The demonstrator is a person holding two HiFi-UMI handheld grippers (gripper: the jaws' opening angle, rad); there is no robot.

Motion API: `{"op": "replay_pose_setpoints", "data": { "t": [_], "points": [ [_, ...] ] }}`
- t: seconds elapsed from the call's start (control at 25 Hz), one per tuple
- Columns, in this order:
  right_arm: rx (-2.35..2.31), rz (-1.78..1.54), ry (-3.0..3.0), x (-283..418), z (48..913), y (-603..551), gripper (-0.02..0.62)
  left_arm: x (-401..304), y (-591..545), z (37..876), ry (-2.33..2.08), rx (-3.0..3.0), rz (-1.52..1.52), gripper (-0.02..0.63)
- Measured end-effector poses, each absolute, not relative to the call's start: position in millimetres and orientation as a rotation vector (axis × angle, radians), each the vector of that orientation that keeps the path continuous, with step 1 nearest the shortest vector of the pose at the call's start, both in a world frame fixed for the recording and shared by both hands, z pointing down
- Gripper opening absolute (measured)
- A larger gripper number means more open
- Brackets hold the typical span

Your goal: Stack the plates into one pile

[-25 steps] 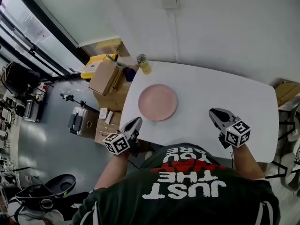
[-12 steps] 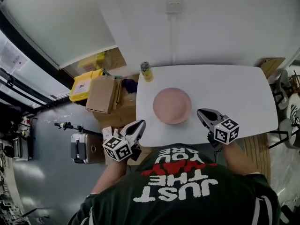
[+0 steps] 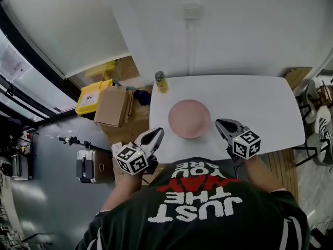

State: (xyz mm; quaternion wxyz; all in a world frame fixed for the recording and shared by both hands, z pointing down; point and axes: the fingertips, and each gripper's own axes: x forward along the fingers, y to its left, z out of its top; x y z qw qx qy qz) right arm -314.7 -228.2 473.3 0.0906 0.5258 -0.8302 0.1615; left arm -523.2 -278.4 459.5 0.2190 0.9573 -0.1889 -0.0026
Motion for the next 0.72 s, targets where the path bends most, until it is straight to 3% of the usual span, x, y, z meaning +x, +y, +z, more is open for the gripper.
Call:
{"op": "replay_pose_setpoints", "data": {
  "t": [0.72],
  "points": [
    [1.591,0.503,-2.394,-329,482,-215,0.005,-543,-273,474,-0.493,2.627,0.010,0.008]
  ]
}}
